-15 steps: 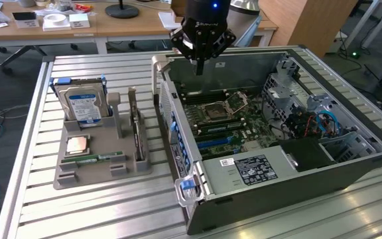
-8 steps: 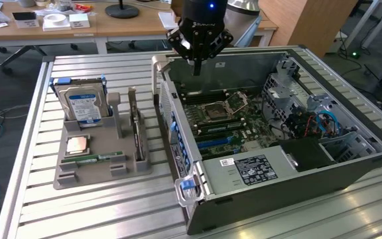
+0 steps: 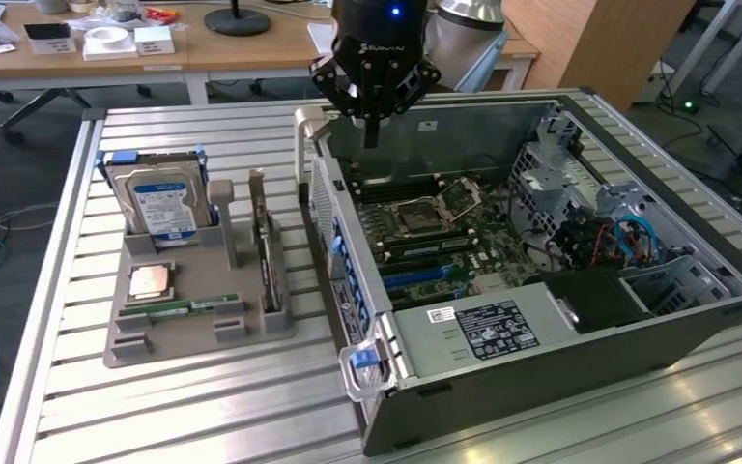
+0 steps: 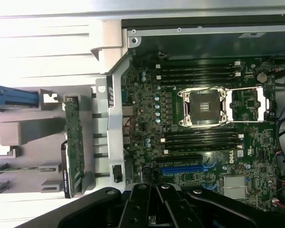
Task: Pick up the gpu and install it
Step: 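Reach for the gpu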
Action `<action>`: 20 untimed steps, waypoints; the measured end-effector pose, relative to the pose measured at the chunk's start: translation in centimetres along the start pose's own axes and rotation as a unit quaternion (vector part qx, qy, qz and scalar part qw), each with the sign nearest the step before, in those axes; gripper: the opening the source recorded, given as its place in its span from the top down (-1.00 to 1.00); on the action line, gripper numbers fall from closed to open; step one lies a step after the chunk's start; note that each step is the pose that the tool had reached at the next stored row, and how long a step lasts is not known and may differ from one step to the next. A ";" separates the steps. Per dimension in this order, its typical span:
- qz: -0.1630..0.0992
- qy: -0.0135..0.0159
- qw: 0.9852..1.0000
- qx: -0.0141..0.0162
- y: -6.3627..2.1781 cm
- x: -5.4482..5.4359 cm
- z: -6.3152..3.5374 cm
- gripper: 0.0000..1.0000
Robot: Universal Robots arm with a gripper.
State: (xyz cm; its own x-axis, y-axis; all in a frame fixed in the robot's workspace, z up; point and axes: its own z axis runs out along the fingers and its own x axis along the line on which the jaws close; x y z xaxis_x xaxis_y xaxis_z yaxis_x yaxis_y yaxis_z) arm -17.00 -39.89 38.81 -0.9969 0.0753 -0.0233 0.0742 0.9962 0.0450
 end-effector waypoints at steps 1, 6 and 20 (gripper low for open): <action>0.000 0.000 1.000 0.000 -0.01 0.2 0.00 0.79; 0.000 0.000 1.000 0.000 -0.07 0.9 0.00 0.79; 0.000 0.000 1.000 0.000 -0.22 3.0 -0.02 0.79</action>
State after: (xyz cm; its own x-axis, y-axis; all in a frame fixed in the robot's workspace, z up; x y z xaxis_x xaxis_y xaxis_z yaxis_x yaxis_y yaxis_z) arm -19.95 -39.88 38.75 -0.9969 0.0754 -0.0233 0.0742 0.9962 0.0451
